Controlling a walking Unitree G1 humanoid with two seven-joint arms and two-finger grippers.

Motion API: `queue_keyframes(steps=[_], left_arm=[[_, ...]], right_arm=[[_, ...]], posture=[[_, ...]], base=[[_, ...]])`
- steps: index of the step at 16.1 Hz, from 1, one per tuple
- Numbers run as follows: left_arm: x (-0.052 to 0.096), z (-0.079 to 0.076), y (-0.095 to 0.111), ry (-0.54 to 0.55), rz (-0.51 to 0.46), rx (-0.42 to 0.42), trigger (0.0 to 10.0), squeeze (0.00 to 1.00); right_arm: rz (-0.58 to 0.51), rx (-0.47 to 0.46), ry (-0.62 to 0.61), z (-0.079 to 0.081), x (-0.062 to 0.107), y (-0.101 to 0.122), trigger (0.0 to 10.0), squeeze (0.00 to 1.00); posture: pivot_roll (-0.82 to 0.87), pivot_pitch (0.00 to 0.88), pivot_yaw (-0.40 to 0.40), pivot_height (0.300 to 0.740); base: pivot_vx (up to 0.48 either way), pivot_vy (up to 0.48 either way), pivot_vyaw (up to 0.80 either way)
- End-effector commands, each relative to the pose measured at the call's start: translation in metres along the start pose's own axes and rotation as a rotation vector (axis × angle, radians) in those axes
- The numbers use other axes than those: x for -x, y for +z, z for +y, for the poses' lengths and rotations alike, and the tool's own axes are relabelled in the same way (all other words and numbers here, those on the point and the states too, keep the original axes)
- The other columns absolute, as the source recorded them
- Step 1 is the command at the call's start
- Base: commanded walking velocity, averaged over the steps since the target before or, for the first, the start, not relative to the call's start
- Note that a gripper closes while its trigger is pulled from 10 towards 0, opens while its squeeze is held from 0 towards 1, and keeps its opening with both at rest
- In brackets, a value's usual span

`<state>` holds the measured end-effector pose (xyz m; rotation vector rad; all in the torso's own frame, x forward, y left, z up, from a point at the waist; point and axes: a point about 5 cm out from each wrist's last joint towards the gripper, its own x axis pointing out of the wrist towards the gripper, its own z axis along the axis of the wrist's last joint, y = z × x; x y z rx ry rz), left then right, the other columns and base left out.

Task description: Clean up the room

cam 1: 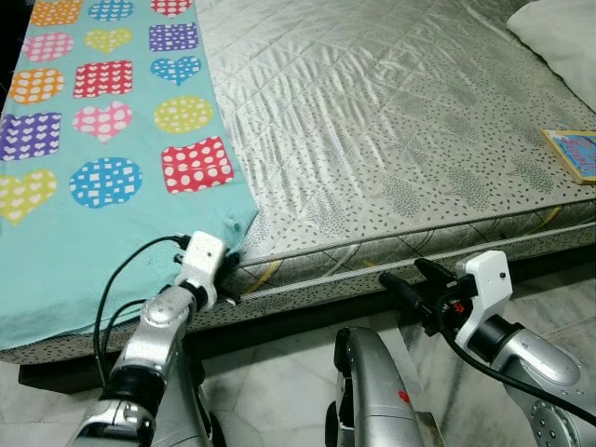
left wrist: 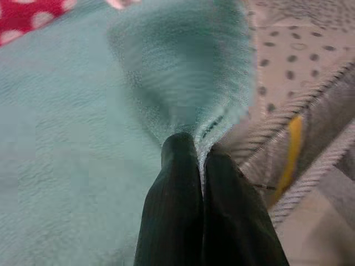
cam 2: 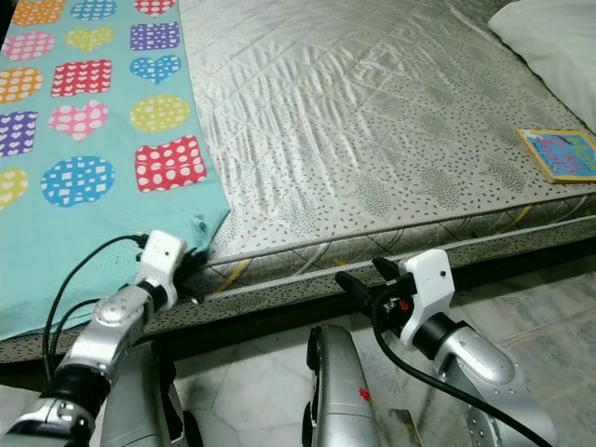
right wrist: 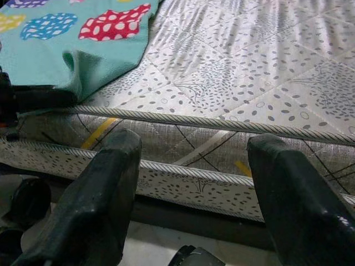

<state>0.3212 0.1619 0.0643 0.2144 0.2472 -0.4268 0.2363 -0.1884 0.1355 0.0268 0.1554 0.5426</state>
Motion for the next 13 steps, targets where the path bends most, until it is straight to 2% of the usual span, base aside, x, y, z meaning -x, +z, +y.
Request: queue_keyframes(steps=[1,5,6,7,8,9,10,11,12,13], left_arm=[[0.002,-0.009,-0.005,-0.059,0.018,-0.050,0.0,0.00],[0.000,-0.013,-0.002,-0.120,0.024,-0.134,0.0,0.00],[0.000,-0.015,-0.002,-0.132,0.025,-0.145,0.5,0.00],[0.000,-0.016,-0.002,-0.141,0.030,-0.152,2.9,0.00],[0.000,-0.016,-0.003,-0.147,0.037,-0.168,6.8,0.00],[0.000,-0.017,-0.004,-0.156,0.042,-0.178,7.0,0.00],[0.000,-0.017,-0.004,-0.165,0.045,-0.188,10.0,0.00],[0.000,-0.018,-0.004,-0.171,0.048,-0.195,10.0,0.00],[-0.001,-0.018,-0.004,-0.172,0.048,-0.202,10.0,0.29],[-0.001,-0.021,-0.004,-0.196,0.049,-0.184,10.0,1.00]], right_arm=[[0.003,0.010,-0.010,0.000,0.001,-0.001,10.0,0.00],[-0.003,0.011,-0.007,0.001,-0.001,0.000,10.0,0.00],[-0.006,0.010,0.013,0.002,-0.002,0.001,10.0,0.00],[-0.008,0.005,0.030,0.004,-0.002,0.001,10.0,0.00],[-0.003,-0.017,0.080,0.009,-0.001,0.001,10.0,0.00],[0.010,-0.029,0.120,0.013,-0.001,-0.001,10.0,0.00],[0.021,-0.039,0.151,0.016,0.000,-0.002,10.0,0.00],[0.032,-0.048,0.181,0.019,0.001,-0.003,10.0,0.00],[0.038,-0.046,0.199,0.021,0.001,-0.004,10.0,0.00],[0.042,-0.037,0.203,0.022,-0.001,-0.005,10.0,0.00]], posture=[[-0.26,0.175,-0.051,0.527],[-0.26,0.168,-0.049,0.527],[-0.26,0.166,-0.047,0.527],[-0.26,0.166,-0.047,0.527],[-0.26,0.160,-0.046,0.527],[-0.26,0.157,-0.047,0.527],[-0.26,0.156,-0.048,0.527],[-0.26,0.152,-0.048,0.527],[-0.25,0.149,-0.048,0.527],[-0.25,0.145,-0.051,0.527]], base=[[0.000,0.000,0.00],[0.000,0.000,0.00],[0.000,0.000,0.00],[0.000,0.000,0.00],[0.000,0.000,0.00],[0.000,0.000,0.00],[0.000,0.000,0.00],[0.000,0.000,0.00],[0.000,0.000,0.00],[0.000,0.000,0.00]])
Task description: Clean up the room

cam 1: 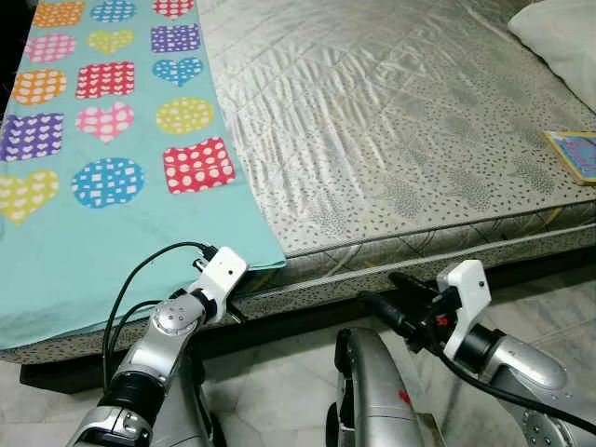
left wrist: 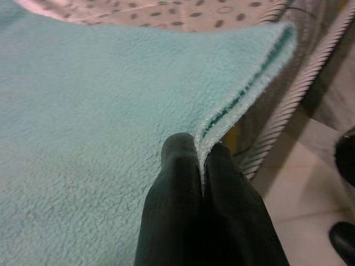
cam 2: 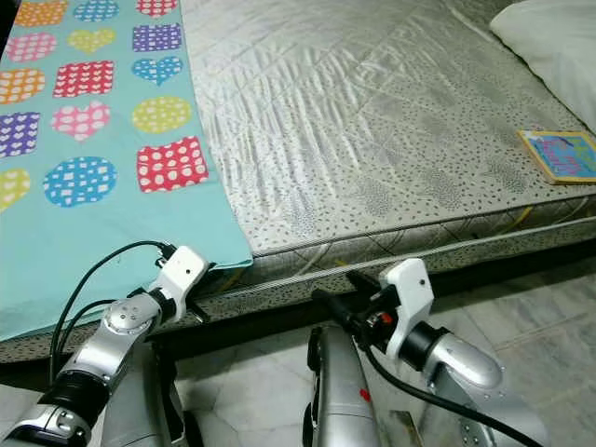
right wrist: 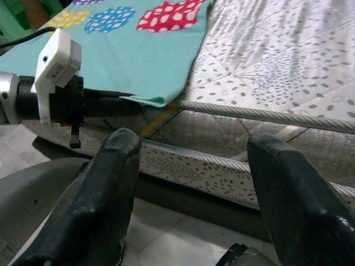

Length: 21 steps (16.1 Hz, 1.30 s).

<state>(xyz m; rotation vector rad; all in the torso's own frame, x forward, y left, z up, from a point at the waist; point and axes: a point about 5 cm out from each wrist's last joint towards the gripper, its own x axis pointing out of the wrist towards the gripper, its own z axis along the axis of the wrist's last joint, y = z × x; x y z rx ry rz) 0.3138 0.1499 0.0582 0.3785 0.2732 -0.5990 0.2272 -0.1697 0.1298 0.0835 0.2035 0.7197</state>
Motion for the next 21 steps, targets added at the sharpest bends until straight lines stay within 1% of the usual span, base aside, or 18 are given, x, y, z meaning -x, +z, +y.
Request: queue_keyframes(steps=[1,2,4,6,7,8,9,10,11,12,13,14,15,17,18,19,20,21], left_arm=[[-0.003,-0.006,0.002,-0.043,-0.001,-0.007,10.0,1.00],[-0.003,-0.007,0.002,-0.049,-0.001,-0.013,10.0,1.00],[-0.003,-0.011,0.003,-0.081,-0.006,-0.061,10.0,1.00],[-0.003,-0.011,0.004,-0.081,-0.014,-0.092,10.0,1.00],[-0.002,-0.010,0.005,-0.073,-0.025,-0.093,10.0,1.00],[-0.001,-0.009,0.008,-0.062,-0.043,-0.094,10.0,1.00],[0.002,-0.002,0.016,0.017,-0.106,-0.096,10.0,1.00],[0.004,0.005,0.021,0.083,-0.136,-0.050,10.0,1.00],[0.009,0.008,0.028,0.119,-0.192,-0.007,10.0,1.00],[0.016,0.008,0.031,0.126,-0.226,-0.005,10.0,1.00],[0.020,0.007,0.032,0.122,-0.246,0.019,10.0,1.00],[0.030,0.003,0.029,0.122,-0.246,0.006,10.0,1.00],[0.036,0.001,0.026,0.127,-0.242,0.007,10.0,1.00],[0.054,-0.002,0.024,0.164,-0.256,0.063,10.0,1.00],[0.062,-0.003,0.024,0.192,-0.267,0.103,10.0,1.00],[0.069,-0.002,0.016,0.236,-0.247,0.156,10.0,1.00],[0.075,-0.002,0.010,0.279,-0.239,0.224,10.0,1.00],[0.078,-0.001,0.008,0.298,-0.240,0.249,10.0,1.00]], right_arm=[[0.008,0.019,0.022,0.002,0.001,0.001,10.0,0.00],[0.007,0.019,0.023,0.002,0.000,0.002,10.0,0.00],[0.004,0.023,0.030,0.001,-0.003,0.002,10.0,0.00],[0.004,0.029,0.033,0.001,-0.005,0.003,10.0,0.00],[0.001,0.031,0.034,0.000,-0.005,0.003,10.0,0.00],[0.000,0.030,0.036,0.000,-0.006,0.003,10.0,0.00],[-0.003,0.018,0.043,0.001,-0.007,0.002,10.0,0.00],[-0.009,0.002,0.052,0.002,-0.008,0.002,10.0,0.00],[-0.002,-0.004,0.072,0.004,-0.008,0.001,10.0,0.00],[0.000,-0.001,0.081,0.006,-0.009,-0.001,10.0,0.00],[-0.002,-0.004,0.081,0.006,-0.010,-0.002,10.0,0.00],[-0.006,-0.002,0.070,0.003,-0.011,-0.002,10.0,0.00],[-0.011,0.000,0.059,0.002,-0.012,-0.002,10.0,0.00],[-0.032,0.028,-0.036,-0.008,-0.018,0.000,10.0,0.00],[-0.044,0.001,-0.111,-0.014,-0.022,0.000,10.0,0.00],[-0.034,-0.047,-0.165,-0.018,-0.031,-0.002,10.0,0.00],[-0.043,-0.058,-0.184,-0.019,-0.037,-0.001,10.0,0.00],[-0.056,-0.069,-0.192,-0.019,-0.039,0.001,10.0,0.00]], posture=[[-0.25,0.142,-0.051,0.527],[-0.25,0.142,-0.050,0.527],[-0.25,0.131,-0.049,0.527],[-0.25,0.126,-0.045,0.527],[-0.25,0.122,-0.042,0.527],[-0.24,0.115,-0.037,0.527],[-0.24,0.105,-0.031,0.527],[-0.24,0.100,-0.028,0.527],[-0.23,0.086,-0.024,0.527],[-0.23,0.080,-0.020,0.527],[-0.23,0.069,-0.016,0.527],[-0.22,0.057,-0.011,0.527],[-0.22,0.048,-0.006,0.527],[-0.21,0.020,0.001,0.527],[-0.20,0.010,0.007,0.527],[-0.20,0.000,0.023,0.527],[-0.20,0.000,0.028,0.527],[-0.20,0.000,0.030,0.527]], base=[[0.000,0.000,0.00],[0.000,0.000,0.00],[0.000,0.000,0.00],[0.000,0.000,0.00],[0.000,0.000,0.00],[0.000,0.000,0.00],[0.000,0.000,0.00],[0.000,0.000,0.00],[0.000,0.000,0.00],[0.000,0.000,0.00],[0.000,0.000,0.00],[0.000,0.000,0.00],[0.000,0.000,0.00],[0.000,0.000,0.00],[0.000,0.000,0.00],[0.000,0.000,0.00],[0.000,0.000,0.00],[0.000,0.000,0.00]])
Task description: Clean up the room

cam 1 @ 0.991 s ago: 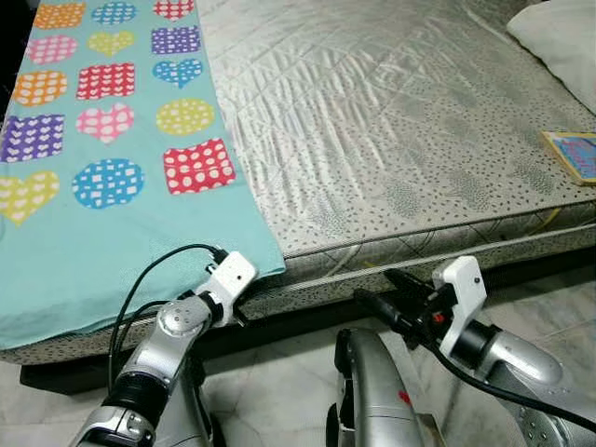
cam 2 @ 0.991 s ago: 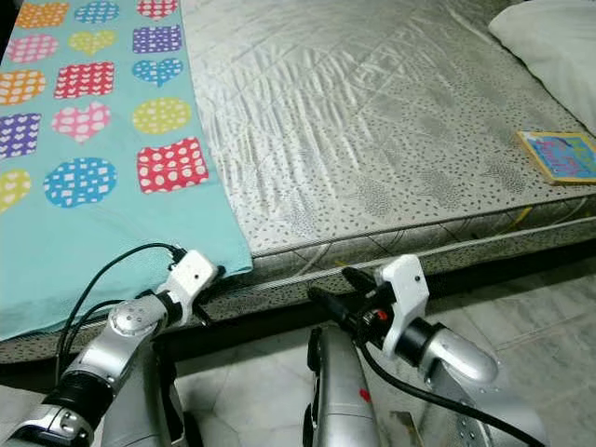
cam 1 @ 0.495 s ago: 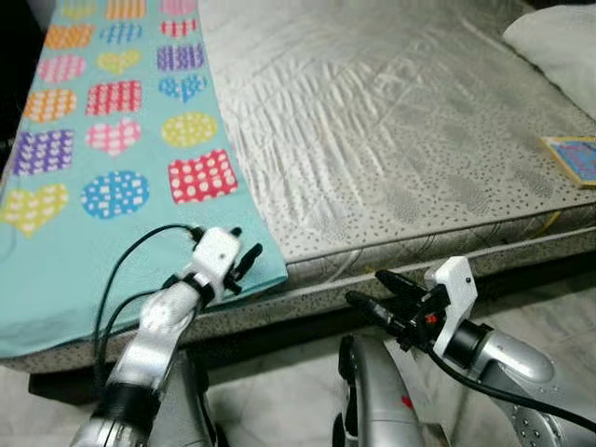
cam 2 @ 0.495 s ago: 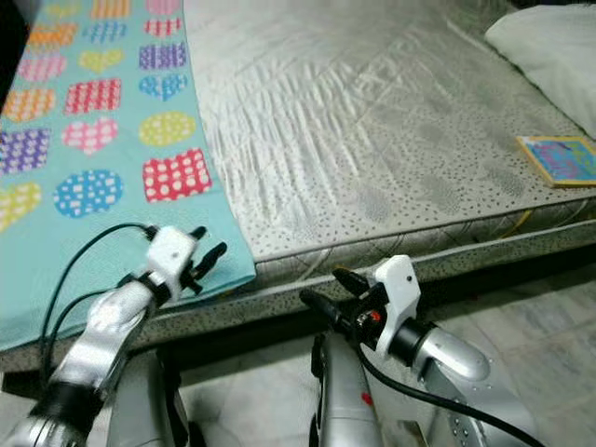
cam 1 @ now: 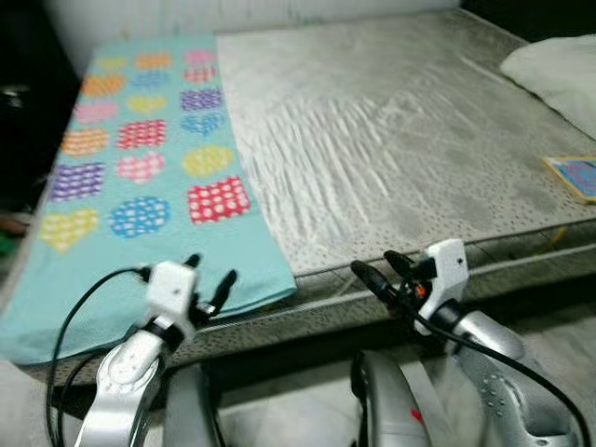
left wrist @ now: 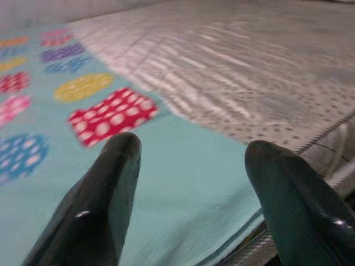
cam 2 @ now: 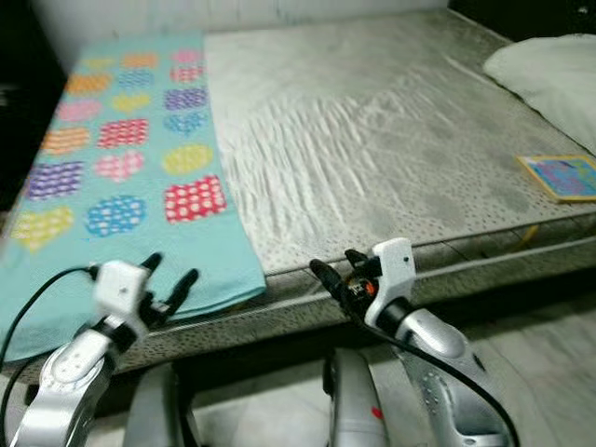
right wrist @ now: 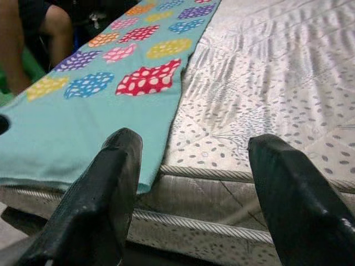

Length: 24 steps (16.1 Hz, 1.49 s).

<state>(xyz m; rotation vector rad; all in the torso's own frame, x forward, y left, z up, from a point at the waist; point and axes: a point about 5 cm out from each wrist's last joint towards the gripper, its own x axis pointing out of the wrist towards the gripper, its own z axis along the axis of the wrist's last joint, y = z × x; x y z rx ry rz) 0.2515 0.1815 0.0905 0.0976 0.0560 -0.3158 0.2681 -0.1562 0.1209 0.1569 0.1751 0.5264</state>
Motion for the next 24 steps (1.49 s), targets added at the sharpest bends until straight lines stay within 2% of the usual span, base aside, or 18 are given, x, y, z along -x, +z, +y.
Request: queue_keyframes(steps=[1,2,3,4,5,6,10,17,18,19,20,24], left_arm=[[0.003,0.006,0.003,0.043,-0.005,0.021,10.0,1.00],[0.002,0.009,0.005,0.066,-0.008,0.034,10.0,1.00],[0.001,0.017,0.010,0.135,-0.030,0.051,10.0,1.00],[0.000,0.026,0.012,0.208,-0.051,0.103,10.0,1.00],[-0.001,0.035,0.014,0.279,-0.069,0.170,10.0,1.00],[-0.002,0.038,0.014,0.306,-0.070,0.186,10.0,1.00],[-0.007,0.040,0.011,0.329,-0.058,0.231,10.0,1.00],[-0.011,0.028,0.009,0.310,-0.051,0.268,10.0,1.00],[-0.013,0.027,0.009,0.304,-0.049,0.267,10.0,0.94],[-0.015,0.027,0.010,0.304,-0.051,0.266,10.0,0.54],[-0.017,0.027,0.012,0.298,-0.055,0.265,10.0,0.00],[-0.017,0.028,0.012,0.295,-0.056,0.266,10.0,0.00]], right_arm=[[-0.020,-0.016,-0.043,-0.005,-0.004,0.004,10.0,0.00],[-0.034,-0.031,-0.082,-0.009,-0.010,0.006,10.0,0.00],[-0.067,-0.066,-0.157,-0.014,-0.015,0.010,10.0,0.00],[-0.087,-0.082,-0.205,-0.017,-0.021,0.013,10.0,0.00],[-0.119,-0.087,-0.215,-0.016,-0.026,0.017,10.0,0.00],[-0.136,-0.100,-0.202,-0.014,-0.029,0.019,10.0,0.00],[-0.203,-0.092,-0.180,-0.011,-0.036,0.031,10.0,0.00],[-0.193,-0.076,-0.161,-0.010,-0.031,0.028,10.0,0.00],[-0.189,-0.076,-0.162,-0.009,-0.030,0.027,10.0,0.00],[-0.187,-0.073,-0.159,-0.008,-0.029,0.026,10.0,0.00],[-0.181,-0.059,-0.153,-0.007,-0.029,0.026,10.0,0.00],[-0.186,-0.065,-0.149,-0.006,-0.029,0.027,10.0,0.00]], posture=[[-0.20,0.000,0.030,0.527],[-0.20,0.000,0.030,0.527],[-0.19,0.000,0.029,0.527],[-0.19,0.000,0.029,0.527],[-0.18,0.000,0.035,0.527],[-0.18,0.000,0.039,0.527],[-0.18,0.000,0.048,0.527],[-0.19,0.000,0.031,0.595],[-0.19,0.000,0.030,0.609],[-0.19,0.000,0.030,0.618],[-0.19,0.000,0.029,0.631],[-0.19,0.000,0.029,0.666]], base=[[0.000,0.000,0.00],[0.000,0.000,0.00],[0.000,0.000,0.00],[0.000,0.000,0.00],[0.000,0.000,0.00],[0.000,0.000,0.00],[0.000,0.000,-0.28],[0.000,0.000,-0.07],[0.000,0.000,0.00],[0.000,0.000,0.00],[0.000,0.000,0.00],[0.000,0.000,0.00]])
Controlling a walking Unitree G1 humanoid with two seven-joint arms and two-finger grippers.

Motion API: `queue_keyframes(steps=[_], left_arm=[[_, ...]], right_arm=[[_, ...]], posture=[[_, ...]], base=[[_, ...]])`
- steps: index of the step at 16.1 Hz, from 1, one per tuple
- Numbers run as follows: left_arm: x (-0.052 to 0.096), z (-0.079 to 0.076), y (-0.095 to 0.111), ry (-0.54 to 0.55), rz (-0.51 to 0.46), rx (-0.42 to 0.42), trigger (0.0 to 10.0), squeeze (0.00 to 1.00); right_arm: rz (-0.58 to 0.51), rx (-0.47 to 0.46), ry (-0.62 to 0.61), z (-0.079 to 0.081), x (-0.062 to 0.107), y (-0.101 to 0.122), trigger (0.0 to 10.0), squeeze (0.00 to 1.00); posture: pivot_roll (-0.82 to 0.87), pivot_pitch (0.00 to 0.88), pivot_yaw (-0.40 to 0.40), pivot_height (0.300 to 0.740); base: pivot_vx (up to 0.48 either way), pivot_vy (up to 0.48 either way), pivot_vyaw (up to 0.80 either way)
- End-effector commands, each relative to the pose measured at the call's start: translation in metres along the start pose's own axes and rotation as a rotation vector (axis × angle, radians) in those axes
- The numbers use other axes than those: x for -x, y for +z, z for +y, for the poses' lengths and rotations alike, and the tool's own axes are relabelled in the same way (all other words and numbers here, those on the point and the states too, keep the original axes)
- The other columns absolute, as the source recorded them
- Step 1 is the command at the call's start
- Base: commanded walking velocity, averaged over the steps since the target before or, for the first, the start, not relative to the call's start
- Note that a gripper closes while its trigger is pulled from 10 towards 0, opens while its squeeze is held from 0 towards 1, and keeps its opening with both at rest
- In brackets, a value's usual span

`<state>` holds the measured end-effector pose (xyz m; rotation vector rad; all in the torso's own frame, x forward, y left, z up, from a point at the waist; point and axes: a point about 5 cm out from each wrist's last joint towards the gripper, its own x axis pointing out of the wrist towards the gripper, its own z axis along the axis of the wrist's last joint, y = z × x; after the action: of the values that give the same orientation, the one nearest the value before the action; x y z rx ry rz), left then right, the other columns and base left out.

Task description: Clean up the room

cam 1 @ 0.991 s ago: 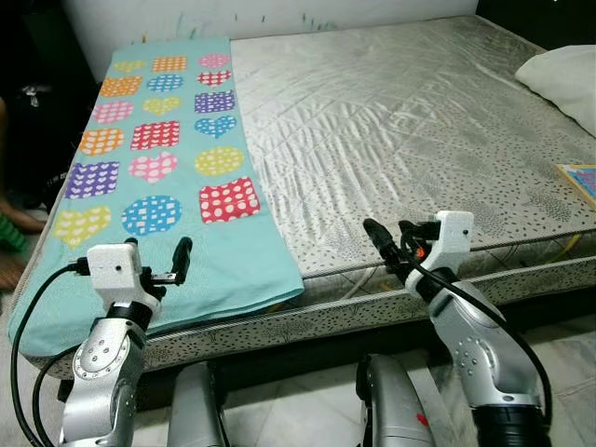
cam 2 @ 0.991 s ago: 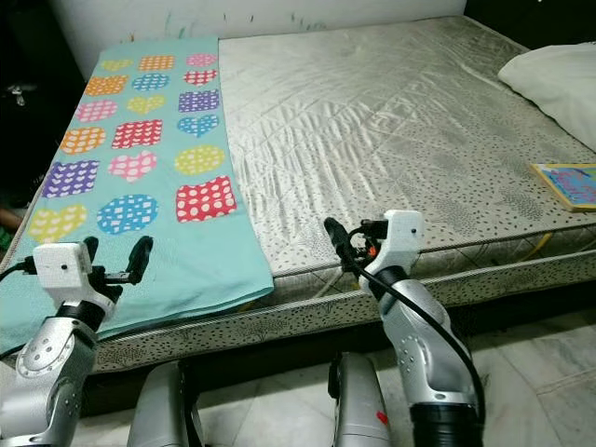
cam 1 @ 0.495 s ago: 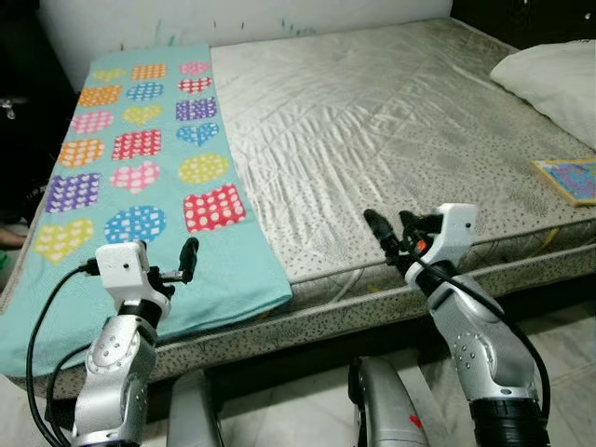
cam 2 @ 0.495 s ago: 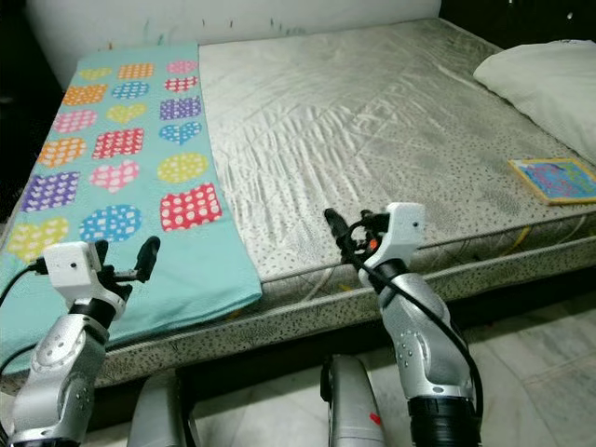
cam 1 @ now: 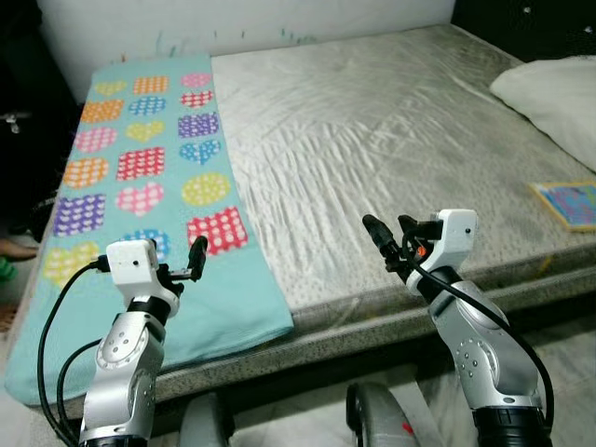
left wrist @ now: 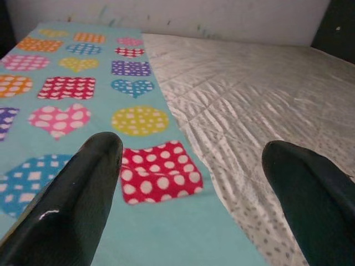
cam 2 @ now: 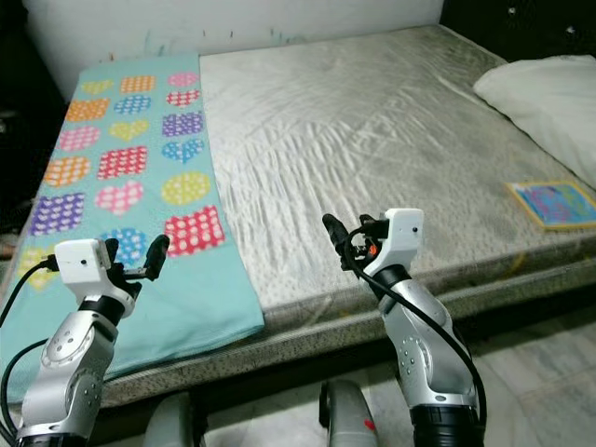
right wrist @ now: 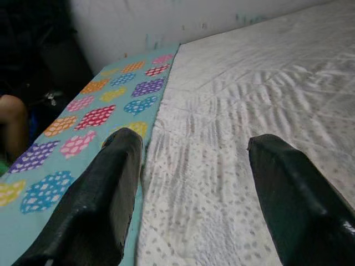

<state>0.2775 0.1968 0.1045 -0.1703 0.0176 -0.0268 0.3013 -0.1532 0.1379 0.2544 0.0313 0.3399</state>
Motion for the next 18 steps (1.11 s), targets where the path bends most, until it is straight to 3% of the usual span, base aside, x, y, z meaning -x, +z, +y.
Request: queue_keyframes(steps=[1,7,18], left_arm=[[0.001,0.004,0.000,0.012,0.010,-0.004,10.0,0.00],[-0.003,0.001,0.002,-0.011,0.004,-0.006,10.0,0.00],[-0.010,-0.006,0.002,-0.045,0.016,-0.006,10.0,0.00]], right_arm=[[-0.009,0.001,0.017,0.005,-0.003,0.003,10.0,0.00],[-0.017,0.005,0.011,0.005,-0.004,0.004,10.0,0.00],[0.002,0.031,-0.032,0.005,-0.014,-0.007,10.0,0.00]], posture=[[-0.19,0.000,0.033,0.679],[-0.19,0.000,0.042,0.740],[-0.16,0.000,0.021,0.740]], base=[[0.000,0.000,0.00],[0.000,0.000,0.00],[0.000,0.000,-0.04]])
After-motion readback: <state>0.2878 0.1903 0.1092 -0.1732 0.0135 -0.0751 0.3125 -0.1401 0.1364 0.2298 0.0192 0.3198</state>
